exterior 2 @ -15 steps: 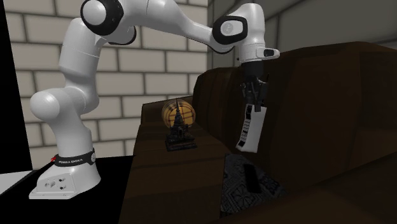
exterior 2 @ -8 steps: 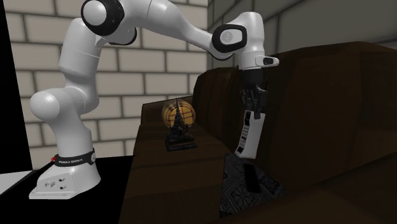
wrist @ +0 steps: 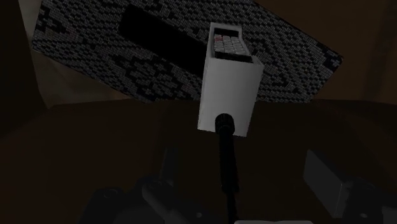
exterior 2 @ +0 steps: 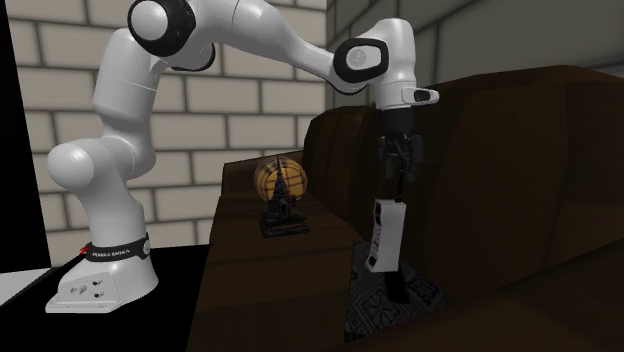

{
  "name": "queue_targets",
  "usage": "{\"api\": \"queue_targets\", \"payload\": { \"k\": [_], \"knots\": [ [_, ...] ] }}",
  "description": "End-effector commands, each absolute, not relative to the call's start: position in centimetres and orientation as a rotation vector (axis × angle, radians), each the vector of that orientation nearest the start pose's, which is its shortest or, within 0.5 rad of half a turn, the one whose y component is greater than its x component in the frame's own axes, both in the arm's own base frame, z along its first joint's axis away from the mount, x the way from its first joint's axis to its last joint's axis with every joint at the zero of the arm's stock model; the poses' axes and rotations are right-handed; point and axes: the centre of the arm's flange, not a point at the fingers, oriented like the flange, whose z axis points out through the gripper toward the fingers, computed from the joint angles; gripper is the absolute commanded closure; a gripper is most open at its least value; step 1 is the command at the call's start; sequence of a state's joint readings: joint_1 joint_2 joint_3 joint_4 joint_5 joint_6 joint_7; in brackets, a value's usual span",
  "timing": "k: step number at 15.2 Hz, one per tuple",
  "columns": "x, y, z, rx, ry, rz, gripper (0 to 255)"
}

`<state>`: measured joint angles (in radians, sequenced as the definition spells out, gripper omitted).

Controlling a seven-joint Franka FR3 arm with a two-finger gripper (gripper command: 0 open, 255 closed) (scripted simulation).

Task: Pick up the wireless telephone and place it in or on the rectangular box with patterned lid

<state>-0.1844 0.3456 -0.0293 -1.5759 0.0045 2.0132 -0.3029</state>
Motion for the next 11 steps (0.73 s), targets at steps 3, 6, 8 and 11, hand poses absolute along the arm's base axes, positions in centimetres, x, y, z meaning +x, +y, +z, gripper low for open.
{"api": "queue_targets", "payload": {
  "k": [3,6,8,11],
  "knots": [
    [65.6,-14.0,44.5,-3.162,-0.141,-0.122,0],
    [65.3,-13.9,48.4,-3.162,-0.141,-0.122,0],
    [65.2,-13.9,49.5,-3.162,-0.141,-0.122,0],
    [65.2,-13.9,49.5,-3.162,-0.141,-0.122,0]
  ]
}}
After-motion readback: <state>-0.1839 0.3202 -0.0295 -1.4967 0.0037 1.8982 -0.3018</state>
